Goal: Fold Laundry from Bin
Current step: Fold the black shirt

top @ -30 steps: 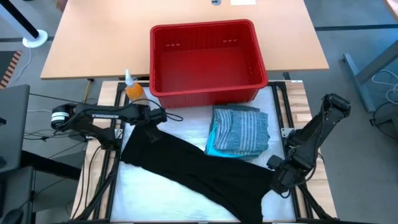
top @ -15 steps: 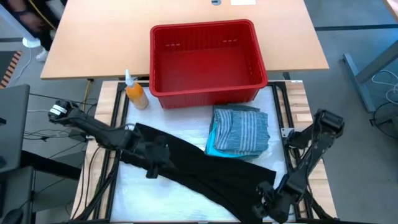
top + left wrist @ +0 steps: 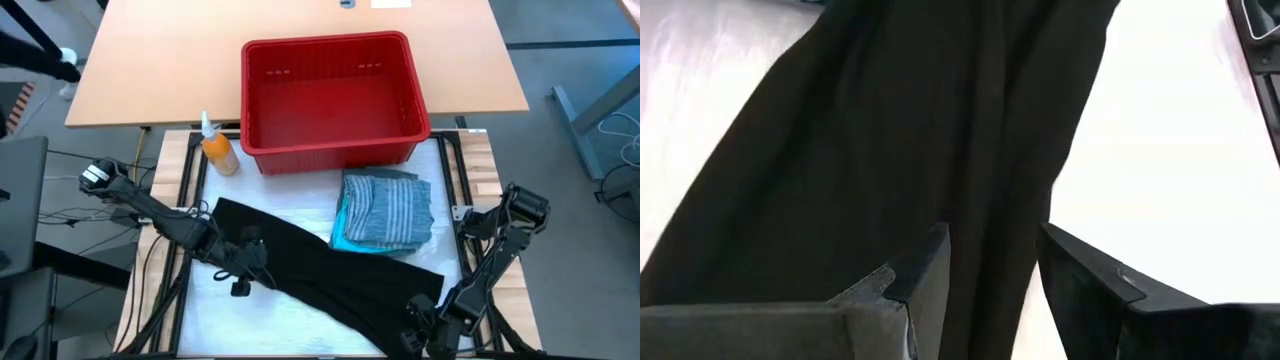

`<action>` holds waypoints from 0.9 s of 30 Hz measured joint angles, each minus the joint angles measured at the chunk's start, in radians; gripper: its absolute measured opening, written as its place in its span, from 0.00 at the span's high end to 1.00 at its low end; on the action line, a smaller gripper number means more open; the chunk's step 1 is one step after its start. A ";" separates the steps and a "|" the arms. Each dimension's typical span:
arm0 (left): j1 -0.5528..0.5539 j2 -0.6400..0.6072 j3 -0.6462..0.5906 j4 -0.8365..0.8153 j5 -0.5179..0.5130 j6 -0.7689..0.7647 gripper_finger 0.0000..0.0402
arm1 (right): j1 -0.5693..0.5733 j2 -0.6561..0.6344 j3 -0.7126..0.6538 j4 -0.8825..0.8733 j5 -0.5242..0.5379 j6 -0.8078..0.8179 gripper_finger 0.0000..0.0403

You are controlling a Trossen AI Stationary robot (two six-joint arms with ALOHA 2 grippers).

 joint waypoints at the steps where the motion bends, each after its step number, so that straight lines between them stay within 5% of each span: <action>1: 0.000 0.000 0.000 0.000 -0.004 -0.004 0.65 | -0.002 0.000 0.000 0.000 -0.003 0.000 0.53; 9: -0.026 0.000 0.000 -0.002 0.009 -0.040 0.65 | -0.018 -0.006 0.000 0.026 -0.019 -0.097 0.95; 19: -0.143 0.005 0.000 -0.113 0.019 0.002 0.65 | -0.025 -0.166 0.000 0.001 -0.034 -0.194 0.96; 27: -0.157 0.164 0.001 -0.135 0.028 -0.011 0.65 | -0.025 -0.194 0.000 -0.023 -0.103 -0.234 0.96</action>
